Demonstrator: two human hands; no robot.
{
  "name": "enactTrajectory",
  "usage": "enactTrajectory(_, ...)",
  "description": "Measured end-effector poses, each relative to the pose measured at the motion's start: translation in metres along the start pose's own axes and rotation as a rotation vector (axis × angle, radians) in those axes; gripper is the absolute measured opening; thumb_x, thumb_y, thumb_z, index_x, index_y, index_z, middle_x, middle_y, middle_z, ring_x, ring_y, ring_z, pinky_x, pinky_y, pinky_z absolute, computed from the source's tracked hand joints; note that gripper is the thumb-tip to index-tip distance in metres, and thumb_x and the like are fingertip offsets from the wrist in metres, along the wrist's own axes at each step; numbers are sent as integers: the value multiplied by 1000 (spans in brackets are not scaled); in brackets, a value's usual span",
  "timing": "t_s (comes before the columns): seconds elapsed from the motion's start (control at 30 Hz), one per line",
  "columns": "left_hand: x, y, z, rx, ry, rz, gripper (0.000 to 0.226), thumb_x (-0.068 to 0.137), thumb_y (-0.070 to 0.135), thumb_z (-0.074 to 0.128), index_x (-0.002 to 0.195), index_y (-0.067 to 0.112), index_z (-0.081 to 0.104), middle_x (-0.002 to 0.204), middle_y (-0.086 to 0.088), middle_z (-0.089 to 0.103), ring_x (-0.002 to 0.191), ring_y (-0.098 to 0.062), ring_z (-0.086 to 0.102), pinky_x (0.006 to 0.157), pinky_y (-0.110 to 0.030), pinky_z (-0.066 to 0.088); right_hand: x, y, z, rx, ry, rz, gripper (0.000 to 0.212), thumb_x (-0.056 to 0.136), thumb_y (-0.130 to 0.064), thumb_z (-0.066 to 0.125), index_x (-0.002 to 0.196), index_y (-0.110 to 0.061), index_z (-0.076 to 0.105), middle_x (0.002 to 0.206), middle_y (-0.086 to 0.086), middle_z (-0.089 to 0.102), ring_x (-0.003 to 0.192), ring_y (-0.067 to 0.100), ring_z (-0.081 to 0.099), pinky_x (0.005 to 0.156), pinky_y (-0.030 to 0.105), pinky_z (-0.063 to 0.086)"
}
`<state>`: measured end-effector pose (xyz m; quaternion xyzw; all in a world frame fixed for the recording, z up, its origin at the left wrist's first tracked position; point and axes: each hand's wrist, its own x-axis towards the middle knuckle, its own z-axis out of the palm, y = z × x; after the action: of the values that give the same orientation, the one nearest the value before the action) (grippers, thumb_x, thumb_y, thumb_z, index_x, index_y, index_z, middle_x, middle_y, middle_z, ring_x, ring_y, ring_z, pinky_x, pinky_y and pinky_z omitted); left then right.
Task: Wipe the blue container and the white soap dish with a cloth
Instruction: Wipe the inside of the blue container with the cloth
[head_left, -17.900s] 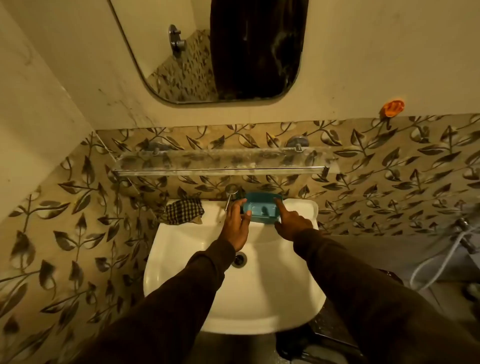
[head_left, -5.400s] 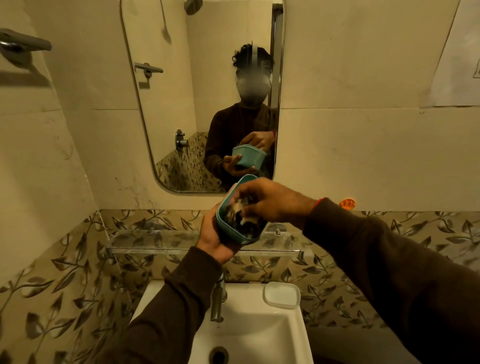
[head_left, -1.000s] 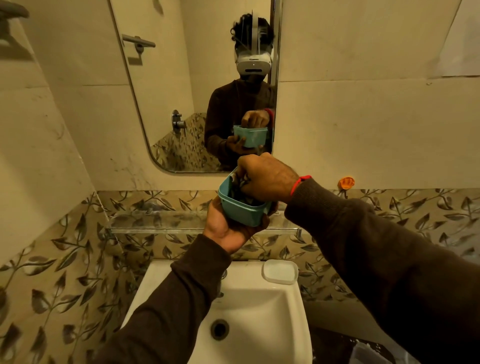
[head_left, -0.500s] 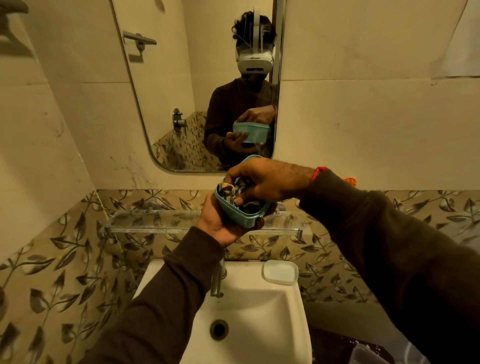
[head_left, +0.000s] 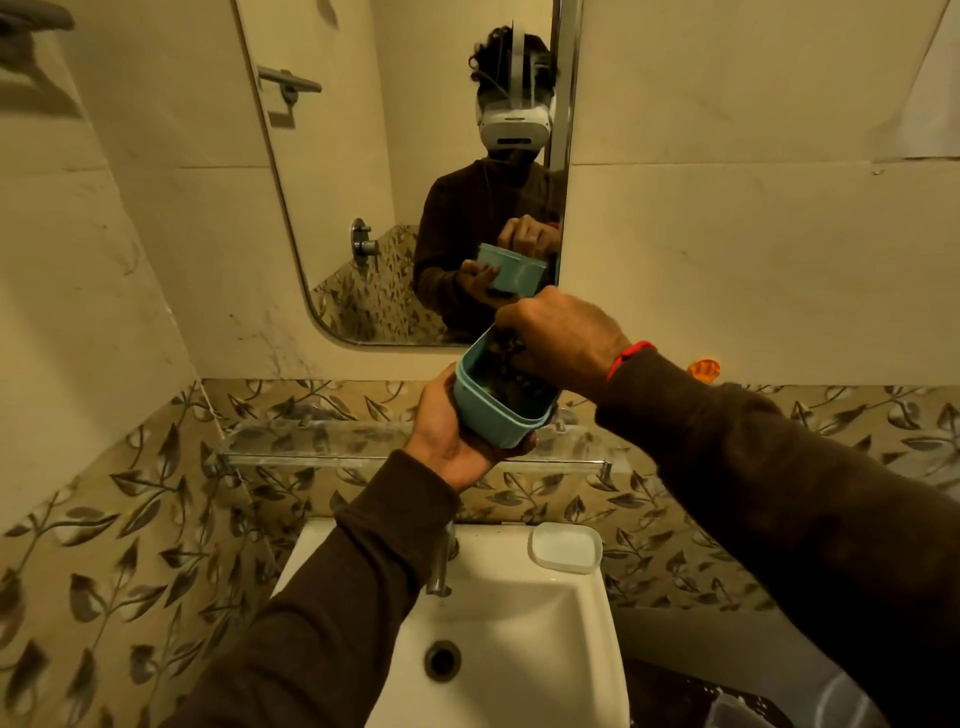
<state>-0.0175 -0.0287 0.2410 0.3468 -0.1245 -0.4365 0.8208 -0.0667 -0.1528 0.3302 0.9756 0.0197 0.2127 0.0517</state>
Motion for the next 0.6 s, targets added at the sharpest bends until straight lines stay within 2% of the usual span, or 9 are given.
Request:
enactTrajectory(0.1, 2, 3, 3, 41, 46, 27, 57, 98, 49, 42, 140, 14, 56, 141, -27, 56, 116, -45, 55, 64, -39, 57, 0, -1, -1, -127, 21, -48, 28, 94, -24, 59, 121, -18, 60, 109, 9, 67, 99, 29, 66, 76, 45, 58)
enactTrajectory(0.27, 3, 4, 4, 78, 76, 61, 55, 96, 48, 45, 140, 16, 57, 140, -25, 58, 121, -46, 54, 67, -38, 55, 1, 0, -4, -193, 32, -36, 27, 94, -26, 60, 119, -16, 62, 106, 7, 69, 96, 27, 68, 74, 40, 58)
enactTrajectory(0.33, 1, 2, 6, 59, 63, 73, 54, 94, 46, 51, 138, 17, 59, 137, -23, 61, 116, -45, 59, 65, -39, 58, -1, 0, -4, -210, -3, -32, 28, 92, -26, 63, 118, -16, 62, 105, 7, 69, 95, 26, 68, 77, 41, 58)
enactTrajectory(0.4, -2, -1, 7, 17, 26, 92, 53, 90, 43, 56, 136, 17, 62, 130, -21, 67, 102, -40, 70, 65, -42, 60, -4, 0, -3, -233, -46, -39, 28, 91, -25, 65, 117, -15, 62, 104, 7, 69, 93, 27, 69, 78, 42, 58)
enactTrajectory(0.47, -3, -3, 7, 12, -11, 120, 49, 93, 41, 55, 135, 17, 63, 126, -19, 69, 97, -36, 73, 67, -44, 61, -6, 1, -2, -242, -92, -49, 28, 91, -23, 65, 117, -15, 62, 104, 8, 68, 91, 28, 68, 78, 42, 58)
enactTrajectory(0.53, -1, -6, 4, 23, -31, 167, 41, 99, 38, 50, 134, 22, 65, 129, -17, 68, 106, -36, 71, 78, -49, 61, -10, 2, -3, -223, -151, -51, 31, 90, -22, 66, 120, -15, 61, 105, 9, 66, 91, 28, 68, 77, 40, 58)
enactTrajectory(0.6, 0, -9, -1, 43, -27, 224, 38, 103, 35, 46, 136, 27, 62, 135, -16, 65, 122, -38, 63, 97, -56, 54, -12, 3, -6, -188, -213, -47, 34, 90, -22, 65, 123, -16, 59, 107, 10, 64, 89, 26, 65, 76, 37, 57)
